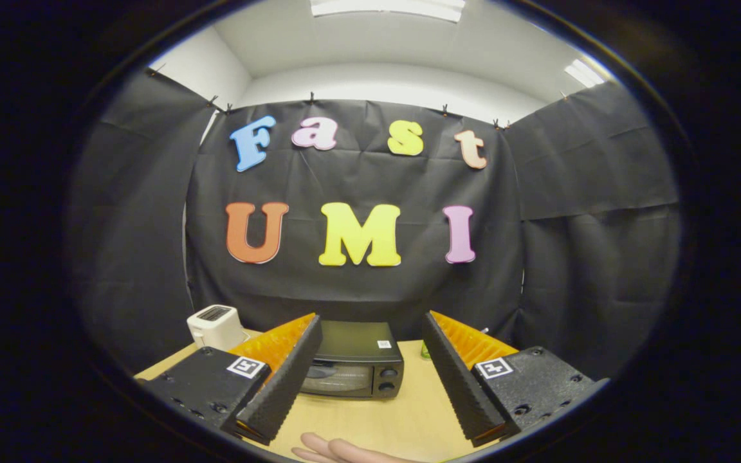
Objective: Open the toaster oven, put the food inside, and close the toaster oven door.
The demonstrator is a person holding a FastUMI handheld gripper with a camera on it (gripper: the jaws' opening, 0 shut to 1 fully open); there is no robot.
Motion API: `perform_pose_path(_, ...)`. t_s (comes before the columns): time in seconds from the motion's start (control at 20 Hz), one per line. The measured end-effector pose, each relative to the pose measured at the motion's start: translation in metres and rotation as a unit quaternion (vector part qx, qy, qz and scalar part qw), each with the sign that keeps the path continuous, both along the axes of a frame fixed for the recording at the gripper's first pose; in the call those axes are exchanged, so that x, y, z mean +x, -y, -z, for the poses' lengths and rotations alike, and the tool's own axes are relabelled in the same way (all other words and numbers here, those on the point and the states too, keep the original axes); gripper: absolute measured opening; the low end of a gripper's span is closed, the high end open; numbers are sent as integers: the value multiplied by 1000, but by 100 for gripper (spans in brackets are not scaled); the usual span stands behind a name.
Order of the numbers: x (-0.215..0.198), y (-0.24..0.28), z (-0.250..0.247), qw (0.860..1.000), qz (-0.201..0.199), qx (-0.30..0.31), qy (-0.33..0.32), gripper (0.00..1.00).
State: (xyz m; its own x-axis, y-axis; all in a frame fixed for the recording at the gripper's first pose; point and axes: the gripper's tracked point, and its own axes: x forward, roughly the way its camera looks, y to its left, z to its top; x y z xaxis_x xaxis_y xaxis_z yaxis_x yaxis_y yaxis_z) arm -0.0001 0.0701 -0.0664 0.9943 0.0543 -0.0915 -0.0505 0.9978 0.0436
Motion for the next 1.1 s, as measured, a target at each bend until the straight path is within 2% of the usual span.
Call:
perform_pose_path(0.25, 44, -27, 50, 999, 3, 12, -37, 100)
perform_pose_path(0.6, 106, -74, 125, 996, -12, 18, -88, 100)
perform_pose_path(0.75, 126, -90, 157, 994, -12, 7, -110, 100)
perform_pose_path(1.1, 158, -125, 193, 990, -26, 9, -141, 100)
